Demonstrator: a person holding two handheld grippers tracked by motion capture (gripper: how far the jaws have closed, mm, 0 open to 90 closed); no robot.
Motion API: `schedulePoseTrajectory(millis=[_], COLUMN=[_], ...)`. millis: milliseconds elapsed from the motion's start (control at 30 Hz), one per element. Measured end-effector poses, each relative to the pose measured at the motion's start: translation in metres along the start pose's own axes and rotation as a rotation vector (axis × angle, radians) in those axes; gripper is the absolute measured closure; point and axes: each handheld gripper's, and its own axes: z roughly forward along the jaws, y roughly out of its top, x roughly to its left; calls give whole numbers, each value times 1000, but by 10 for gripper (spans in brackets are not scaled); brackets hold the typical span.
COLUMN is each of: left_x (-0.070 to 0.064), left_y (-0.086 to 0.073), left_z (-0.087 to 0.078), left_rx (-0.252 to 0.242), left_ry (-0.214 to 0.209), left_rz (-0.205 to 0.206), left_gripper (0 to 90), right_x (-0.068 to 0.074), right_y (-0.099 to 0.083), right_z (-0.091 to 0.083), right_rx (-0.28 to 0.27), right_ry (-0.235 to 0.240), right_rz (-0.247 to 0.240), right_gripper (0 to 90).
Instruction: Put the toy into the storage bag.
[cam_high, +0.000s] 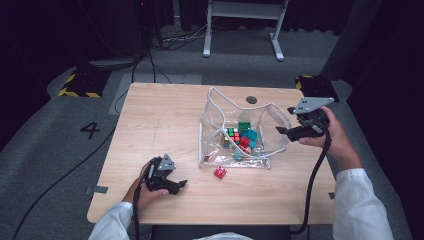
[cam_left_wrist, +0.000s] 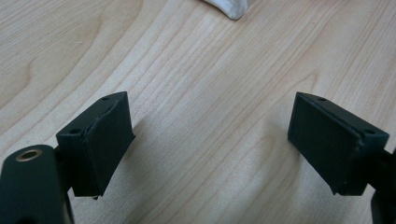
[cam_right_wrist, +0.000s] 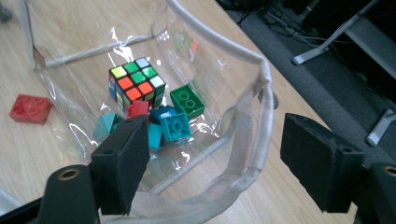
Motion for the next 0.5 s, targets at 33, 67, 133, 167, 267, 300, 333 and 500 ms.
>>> schedulePoseTrajectory(millis=[33, 67, 133, 167, 267, 300, 333, 500], left_x=[0, 0, 0, 0, 0, 0, 0, 0], left_y=[0, 0, 0, 0, 0, 0, 0, 0], left_z=[0, 0, 0, 0, 0, 0, 0, 0], left_rx=[1, 0, 2, 2, 0, 1, 0, 2], left_ry=[-1, 0, -1, -1, 0, 0, 0, -1], left_rz=[2, 0, 2, 2, 0, 0, 0, 2], left_gripper=[140, 140, 140, 140, 140, 140, 140, 140], right_x=[0, 0, 1, 0, 0, 1, 1, 3], right_y=[-1, -2, -4, -6, -11, -13, -15, -25], right_z=[-2, -3, -7, -10, -17, -19, -21, -33], right_rx=[-5, -11, -22, -26, -43, -52, -56, -91], right_ry=[-1, 2, -7, -9, -15, -18, -19, -29], right_rz=[2, 1, 1, 2, 15, 24, 24, 47], right_gripper=[240, 240, 240, 241, 243, 244, 245, 248])
